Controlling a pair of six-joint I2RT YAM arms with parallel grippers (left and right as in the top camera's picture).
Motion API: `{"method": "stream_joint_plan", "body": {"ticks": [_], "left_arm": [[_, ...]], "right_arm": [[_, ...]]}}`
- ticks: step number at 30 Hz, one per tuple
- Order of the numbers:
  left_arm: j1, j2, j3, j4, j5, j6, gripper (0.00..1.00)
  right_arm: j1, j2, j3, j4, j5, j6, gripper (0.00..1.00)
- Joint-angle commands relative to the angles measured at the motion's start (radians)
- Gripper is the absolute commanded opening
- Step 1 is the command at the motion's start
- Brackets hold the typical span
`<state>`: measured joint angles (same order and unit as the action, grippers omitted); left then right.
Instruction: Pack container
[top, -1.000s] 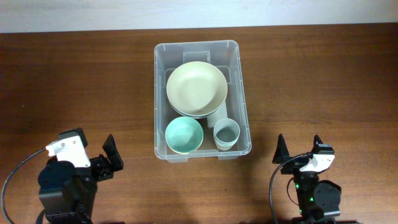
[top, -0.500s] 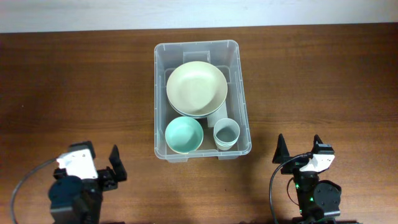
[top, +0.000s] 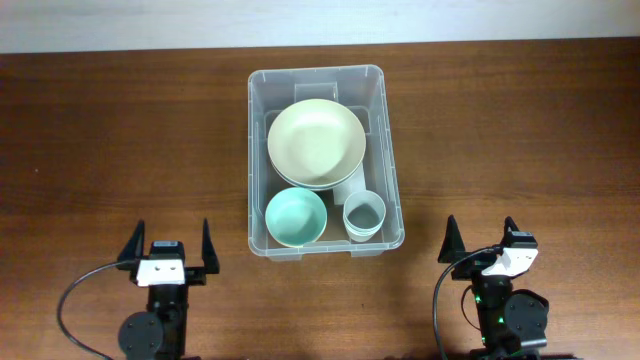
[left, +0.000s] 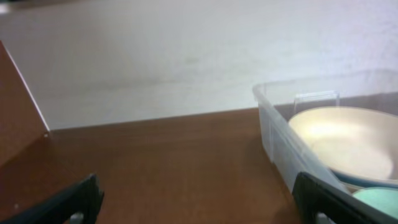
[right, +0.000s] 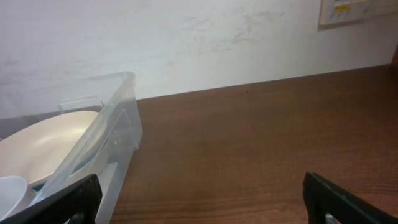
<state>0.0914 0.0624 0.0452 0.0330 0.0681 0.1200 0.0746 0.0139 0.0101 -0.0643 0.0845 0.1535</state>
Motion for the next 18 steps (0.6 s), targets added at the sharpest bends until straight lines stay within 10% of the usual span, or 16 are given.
{"method": "stream_joint_plan", "body": {"ticks": [1, 18], "left_arm": [[0.002, -0.031, -0.037, -0.033, 0.011, 0.031, 1.0], [-0.018, -0.058, -0.037, -0.008, -0.084, -0.041, 1.0]], "right_arm": [[-0.003, -0.005, -0.005, -0.009, -0.002, -0.007, 0.99], [-0.003, -0.005, -0.005, -0.009, -0.002, -0.007, 0.99]]}}
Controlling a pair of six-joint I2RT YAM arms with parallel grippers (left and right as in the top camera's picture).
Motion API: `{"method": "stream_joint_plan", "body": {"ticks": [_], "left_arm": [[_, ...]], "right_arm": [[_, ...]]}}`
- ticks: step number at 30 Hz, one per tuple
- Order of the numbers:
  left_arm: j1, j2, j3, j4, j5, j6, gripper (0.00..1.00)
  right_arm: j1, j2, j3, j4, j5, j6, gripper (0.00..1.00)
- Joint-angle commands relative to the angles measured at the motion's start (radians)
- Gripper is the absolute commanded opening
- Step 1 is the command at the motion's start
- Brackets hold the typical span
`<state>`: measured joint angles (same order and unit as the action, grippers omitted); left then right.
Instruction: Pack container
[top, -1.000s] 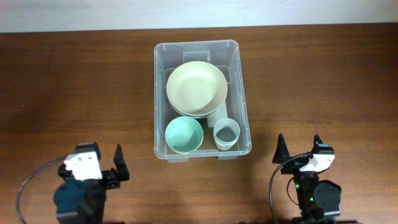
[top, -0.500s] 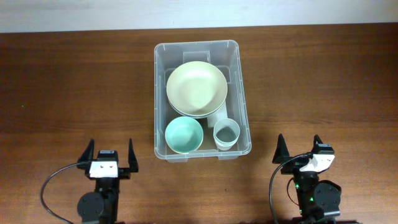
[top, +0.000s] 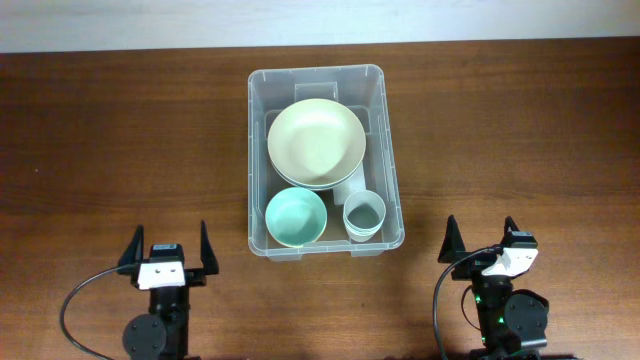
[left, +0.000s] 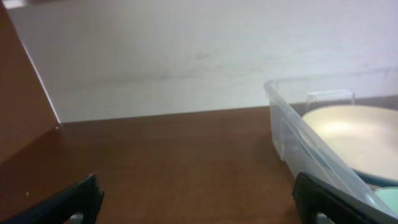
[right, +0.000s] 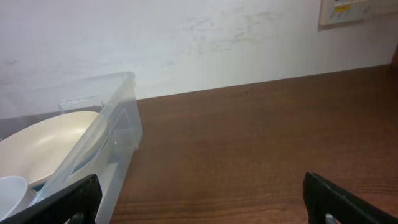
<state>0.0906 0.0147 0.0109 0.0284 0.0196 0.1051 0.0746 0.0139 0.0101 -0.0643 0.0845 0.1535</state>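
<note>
A clear plastic container (top: 256, 150) stands at the table's middle. Inside it lie a large cream bowl (top: 316, 140) stacked on another bowl, a small mint-green bowl (top: 296, 217) and a pale grey cup (top: 364, 215). My left gripper (top: 168, 248) is open near the front edge, left of the container, nothing between its fingers. My right gripper (top: 482, 241) is open to the container's right, also empty. The left wrist view shows the container wall (left: 292, 140) and cream bowl (left: 351, 134); the right wrist view shows the container corner (right: 121, 118) and the cream bowl (right: 43, 146).
The dark wooden table (top: 110, 140) stretches to both sides of the container. A pale wall (right: 186, 37) runs behind the table's far edge, with a small plate (right: 345, 9) mounted on it at the right.
My left gripper has shifted slightly back toward the front edge and turned a little, so the container sits further right in its wrist view. The right arm and the container's contents are unchanged.
</note>
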Motion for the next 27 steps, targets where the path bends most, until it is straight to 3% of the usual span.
{"method": "stream_joint_plan", "body": {"ticks": [1, 5, 27], "left_arm": [[-0.027, -0.01, -0.002, -0.02, -0.036, -0.026, 1.0], [-0.088, -0.01, -0.003, -0.108, -0.065, -0.026, 1.0], [-0.103, -0.01, -0.002, -0.108, -0.065, -0.025, 1.0]], "right_arm": [[-0.003, -0.005, -0.005, -0.009, -0.002, -0.007, 0.99], [-0.003, -0.005, -0.005, -0.009, -0.002, -0.007, 0.99], [-0.003, -0.005, -0.005, -0.009, -0.002, -0.007, 0.99]]}}
